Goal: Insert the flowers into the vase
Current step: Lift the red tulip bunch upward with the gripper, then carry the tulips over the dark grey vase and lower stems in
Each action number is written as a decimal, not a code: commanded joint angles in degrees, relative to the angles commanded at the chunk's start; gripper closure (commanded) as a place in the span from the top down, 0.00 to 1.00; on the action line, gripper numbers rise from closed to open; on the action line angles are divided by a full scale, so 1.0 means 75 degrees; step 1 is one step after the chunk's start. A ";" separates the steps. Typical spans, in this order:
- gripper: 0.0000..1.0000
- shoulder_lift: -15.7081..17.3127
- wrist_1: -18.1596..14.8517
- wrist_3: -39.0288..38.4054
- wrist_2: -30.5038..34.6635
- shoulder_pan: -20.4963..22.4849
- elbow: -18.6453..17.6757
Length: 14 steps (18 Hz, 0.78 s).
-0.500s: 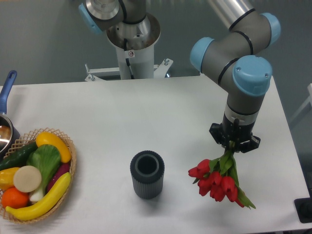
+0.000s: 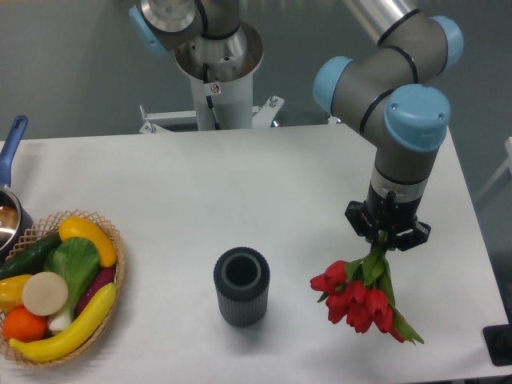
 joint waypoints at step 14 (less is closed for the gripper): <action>0.00 0.0223 0.2121 -0.2449 -0.5322 -0.0293 0.0082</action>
